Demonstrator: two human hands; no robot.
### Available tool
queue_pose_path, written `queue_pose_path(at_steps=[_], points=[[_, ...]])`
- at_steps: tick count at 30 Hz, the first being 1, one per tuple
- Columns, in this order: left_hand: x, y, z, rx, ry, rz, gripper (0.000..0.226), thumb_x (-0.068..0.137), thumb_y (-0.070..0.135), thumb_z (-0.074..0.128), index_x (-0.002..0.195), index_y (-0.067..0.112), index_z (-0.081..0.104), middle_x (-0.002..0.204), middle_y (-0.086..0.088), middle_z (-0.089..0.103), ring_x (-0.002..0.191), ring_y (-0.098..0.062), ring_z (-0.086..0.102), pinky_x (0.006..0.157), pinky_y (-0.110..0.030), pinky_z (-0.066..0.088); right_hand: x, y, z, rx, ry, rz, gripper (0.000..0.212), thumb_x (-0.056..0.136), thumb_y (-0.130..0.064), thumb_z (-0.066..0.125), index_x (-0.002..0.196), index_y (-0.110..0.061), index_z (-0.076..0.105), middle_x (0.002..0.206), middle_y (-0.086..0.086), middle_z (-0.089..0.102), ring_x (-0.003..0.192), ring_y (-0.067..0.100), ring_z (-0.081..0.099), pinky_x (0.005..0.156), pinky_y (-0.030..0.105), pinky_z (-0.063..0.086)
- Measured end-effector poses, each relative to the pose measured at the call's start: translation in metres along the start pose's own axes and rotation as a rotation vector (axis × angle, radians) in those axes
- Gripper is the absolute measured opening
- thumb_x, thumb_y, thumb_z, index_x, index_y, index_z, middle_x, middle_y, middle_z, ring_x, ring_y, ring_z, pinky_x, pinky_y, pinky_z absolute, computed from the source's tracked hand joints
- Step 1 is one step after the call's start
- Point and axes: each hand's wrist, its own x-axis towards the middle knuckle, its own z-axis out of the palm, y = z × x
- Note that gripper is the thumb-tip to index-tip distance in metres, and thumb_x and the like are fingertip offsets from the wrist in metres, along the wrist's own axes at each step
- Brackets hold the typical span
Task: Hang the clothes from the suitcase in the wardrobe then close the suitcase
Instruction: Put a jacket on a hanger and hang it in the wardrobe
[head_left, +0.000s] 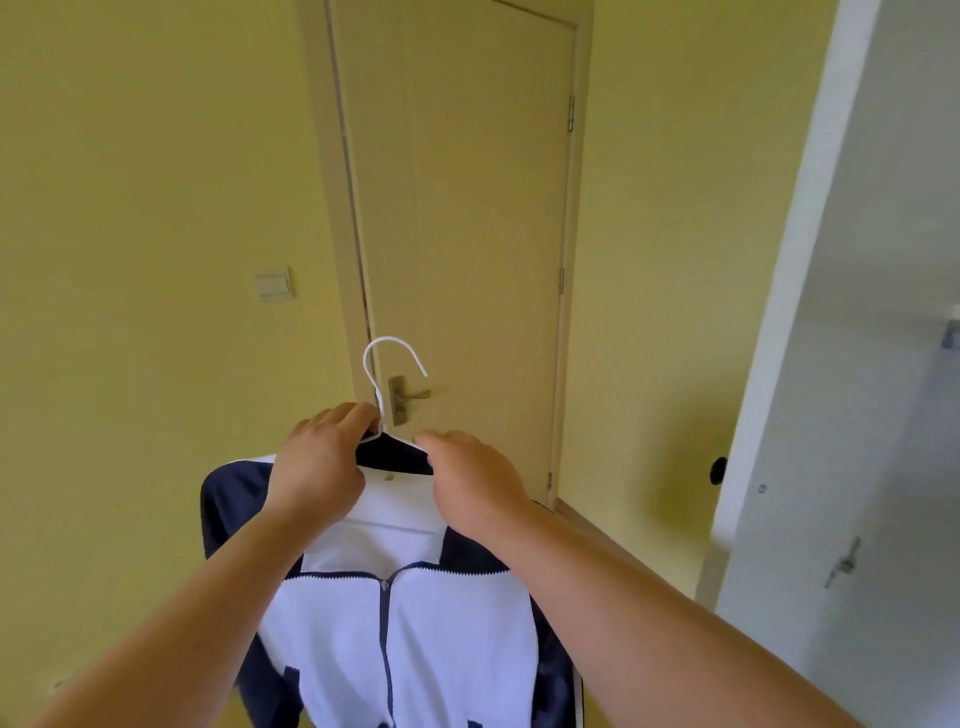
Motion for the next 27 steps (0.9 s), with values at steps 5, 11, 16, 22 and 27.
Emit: queue_pose_path(at_steps=[5,11,16,22,27], points=[[-0.002,0.034,-0.039,-0.007,0.118,0.019,0.044,0.047,-0.016,0.057,0.062,0.023,0.044,0.065,0.01,0.043,0.061,-0.023,0.039,0.058,-0.03,0.026,-0.033,-0.014,-0.027,0.049,0.101,-0.033,0.041,0.096,-0.009,0.047,0.134,-0.024,0.05,0.104,0.006,0.063,0.084,0.033,0.06,0.069,0.04,0.051],[-0.012,0.101,-0.099,-0.025,0.239,-0.058,0.032,0.053,-0.016,0.056,0.054,0.014,0.046,0.057,0.006,0.045,0.055,-0.027,0.043,0.05,-0.021,0.02,-0.103,-0.035,-0.084,0.198,0.188,-0.103,0.036,0.094,-0.012,0.047,0.129,-0.022,0.053,0.111,0.01,0.064,0.092,0.038,0.061,0.076,0.048,0.055],[-0.022,0.173,-0.142,-0.108,0.244,0.045,0.028,0.054,-0.011,0.049,0.053,0.017,0.045,0.064,0.004,0.054,0.065,-0.029,0.056,0.045,-0.037,0.044,-0.175,-0.029,-0.143,0.247,0.3,-0.109,0.024,0.09,-0.01,0.049,0.113,-0.016,0.055,0.095,0.008,0.062,0.08,0.038,0.057,0.069,0.046,0.053],[-0.028,0.275,-0.187,-0.185,0.102,0.128,0.043,0.056,-0.022,0.051,0.054,0.02,0.055,0.076,-0.001,0.06,0.066,-0.027,0.055,0.055,-0.033,0.047,-0.249,0.008,-0.207,0.134,0.398,-0.08,0.016,0.091,-0.016,0.047,0.106,-0.02,0.051,0.092,0.003,0.062,0.076,0.036,0.053,0.062,0.039,0.045],[-0.031,0.366,-0.168,-0.191,-0.357,-0.035,0.049,0.069,-0.017,0.042,0.07,0.024,0.069,0.082,0.002,0.064,0.064,-0.015,0.054,0.045,-0.02,0.038,-0.303,0.08,-0.225,0.018,0.411,0.088,0.009,0.088,-0.014,0.048,0.095,-0.02,0.046,0.083,-0.001,0.057,0.07,0.033,0.052,0.056,0.035,0.037]])
